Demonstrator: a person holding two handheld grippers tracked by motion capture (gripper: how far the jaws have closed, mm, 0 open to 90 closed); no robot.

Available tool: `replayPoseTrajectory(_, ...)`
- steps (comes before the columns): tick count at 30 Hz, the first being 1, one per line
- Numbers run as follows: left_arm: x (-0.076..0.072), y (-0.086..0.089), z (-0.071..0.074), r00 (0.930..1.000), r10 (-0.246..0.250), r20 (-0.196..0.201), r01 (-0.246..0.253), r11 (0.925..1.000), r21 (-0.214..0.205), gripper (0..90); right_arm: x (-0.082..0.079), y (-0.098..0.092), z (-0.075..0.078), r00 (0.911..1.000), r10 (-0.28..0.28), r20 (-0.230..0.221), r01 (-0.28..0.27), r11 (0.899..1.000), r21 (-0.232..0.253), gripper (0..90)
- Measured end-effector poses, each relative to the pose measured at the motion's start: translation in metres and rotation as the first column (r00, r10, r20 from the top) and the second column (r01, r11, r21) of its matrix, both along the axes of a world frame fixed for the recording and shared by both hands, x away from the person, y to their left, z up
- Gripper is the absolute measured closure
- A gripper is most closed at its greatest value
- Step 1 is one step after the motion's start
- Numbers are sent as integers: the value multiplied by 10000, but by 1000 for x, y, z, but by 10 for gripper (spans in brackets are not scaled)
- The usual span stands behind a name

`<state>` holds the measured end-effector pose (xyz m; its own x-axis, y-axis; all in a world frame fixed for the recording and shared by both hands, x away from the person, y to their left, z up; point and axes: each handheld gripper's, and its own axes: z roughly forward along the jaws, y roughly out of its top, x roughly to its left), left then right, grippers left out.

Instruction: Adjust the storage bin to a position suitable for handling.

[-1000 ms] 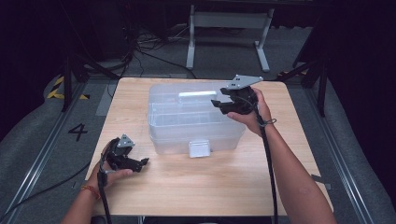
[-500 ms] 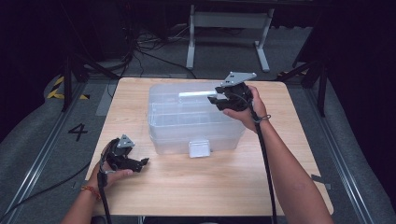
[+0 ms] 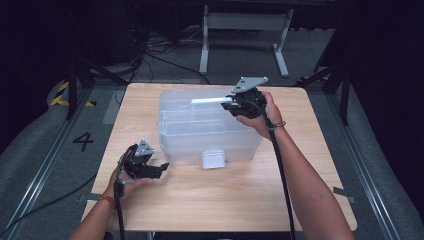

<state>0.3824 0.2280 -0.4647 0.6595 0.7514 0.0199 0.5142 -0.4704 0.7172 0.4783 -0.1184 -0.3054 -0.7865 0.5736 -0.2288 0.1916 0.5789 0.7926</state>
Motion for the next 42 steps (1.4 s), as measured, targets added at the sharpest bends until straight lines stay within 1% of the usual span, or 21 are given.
replayPoseTrajectory(4,2,-6,6,9998,-172,69,172,9999,-1,178,0,0,1,10000,28,28,-28,9999,-164,704)
replayPoseTrajectory(5,2,-9,6,9997,-231,23,231,9996,-132,177,0,1,1,10000,29,57,-28,9998,-221,706)
replayPoseTrajectory(6,2,-12,6,9994,-295,193,296,9996,-10,181,0,1,1,10000,35,75,-33,9997,-251,706)
replayPoseTrajectory(8,2,-16,7,9986,-402,341,394,9989,236,190,0,1,1,9999,45,105,-41,9994,-332,711)
replayPoseTrajectory(10,3,-17,8,9983,-425,386,423,9991,72,188,0,1,1,9999,34,143,-28,9991,-417,715)
replayPoseTrajectory(11,4,-17,9,9975,-487,510,483,9988,89,183,0,1,1,9999,34,138,-29,9991,-419,715)
replayPoseTrajectory(12,4,-18,9,9972,-509,543,507,9987,63,180,0,1,1,9999,29,127,-24,9992,-401,715)
replayPoseTrajectory(14,4,-20,11,9966,-599,566,593,9982,129,182,0,1,1,9999,35,124,-30,9992,-396,716)
replayPoseTrajectory(18,5,-20,13,9963,-667,546,662,9978,96,182,0,1,1,9999,16,143,-9,9991,-432,718)
replayPoseTrajectory(20,7,-22,14,9964,-675,516,677,9977,-25,182,0,1,1,9999,7,141,-1,9991,-429,718)
replayPoseTrajectory(21,7,-23,16,9955,-663,679,657,9978,115,182,0,1,1,9999,1,141,5,9991,-433,718)
replayPoseTrajectory(23,8,-22,18,9944,-706,789,705,9975,39,217,0,0,1,9998,-51,171,59,9989,-454,719)
replayPoseTrajectory(24,8,-22,19,9948,-634,799,634,9980,25,224,0,-1,2,9998,-77,156,85,9989,-457,722)
replayPoseTrajectory(26,9,-19,21,9950,-569,815,592,9979,-258,226,1,-2,2,9999,-90,120,95,9991,-409,724)
replayPoseTrajectory(28,8,-18,22,9955,-576,759,586,9982,-112,228,1,-3,2,9999,-91,104,95,9992,-385,724)
replayPoseTrajectory(30,7,-17,24,9945,-634,830,660,9974,-292,233,2,-3,2,9999,-84,103,87,9992,-391,725)
replayPoseTrajectory(32,4,-16,27,9932,-652,969,683,9973,-288,230,2,-3,2,9999,-65,100,69,9992,-381,725)
replayPoseTrajectory(34,0,-13,33,9901,-743,1191,770,9969,-182,226,2,-3,2,9999,-48,96,51,9993,-372,725)
replayPoseTrajectory(40,-7,-4,49,9843,-652,1637,752,9956,-559,219,5,-3,3,10000,-23,-14,22,9993,-386,726)
replayPoseTrajectory(41,-8,-3,51,9843,-667,1633,751,9961,-459,218,5,-3,3,10000,-17,-59,15,9993,-374,726)
replayPoseTrajectory(42,-8,-2,52,9843,-614,1654,708,9962,-515,214,5,-3,4,10000,-23,-86,20,9993,-365,727)
